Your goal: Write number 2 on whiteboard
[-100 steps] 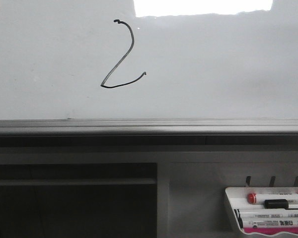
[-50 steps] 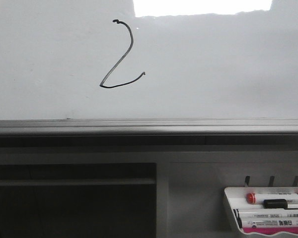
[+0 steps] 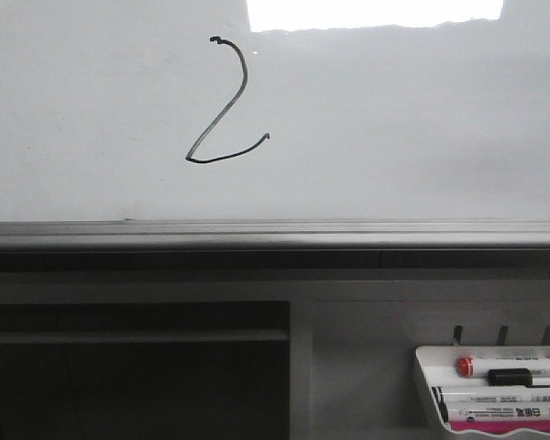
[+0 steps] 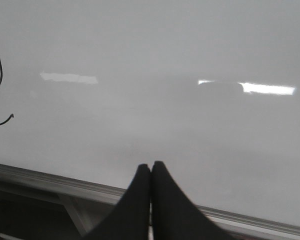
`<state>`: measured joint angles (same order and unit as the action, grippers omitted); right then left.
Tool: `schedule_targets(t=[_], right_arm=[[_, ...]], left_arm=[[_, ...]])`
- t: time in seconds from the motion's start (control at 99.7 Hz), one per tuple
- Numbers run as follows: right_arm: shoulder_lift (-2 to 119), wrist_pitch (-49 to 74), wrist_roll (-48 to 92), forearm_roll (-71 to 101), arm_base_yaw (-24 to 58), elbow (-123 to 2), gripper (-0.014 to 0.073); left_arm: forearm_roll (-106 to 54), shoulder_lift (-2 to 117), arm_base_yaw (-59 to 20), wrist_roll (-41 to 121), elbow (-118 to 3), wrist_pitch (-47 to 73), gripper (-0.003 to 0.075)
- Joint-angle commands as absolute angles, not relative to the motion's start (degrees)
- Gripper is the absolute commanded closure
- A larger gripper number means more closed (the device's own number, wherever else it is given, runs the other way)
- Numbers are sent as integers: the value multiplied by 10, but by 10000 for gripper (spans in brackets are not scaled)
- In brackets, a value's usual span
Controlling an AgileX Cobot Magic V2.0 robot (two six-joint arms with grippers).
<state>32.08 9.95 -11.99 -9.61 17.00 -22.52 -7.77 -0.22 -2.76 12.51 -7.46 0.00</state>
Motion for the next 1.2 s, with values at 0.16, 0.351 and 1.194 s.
schedule_targets(t=[0.16,0.351,1.194], right_arm=[[322,53,-118,-105,168,-239,666],[323,53,-118,-105,168,-239,666],[154,19,-119,-39,89,-142,666]], left_arm=[[27,-19,-27,42,9,-102,740],[-15,-19,-27,42,7,-59,740],[-16,-17,-27,42,7,-59,740]])
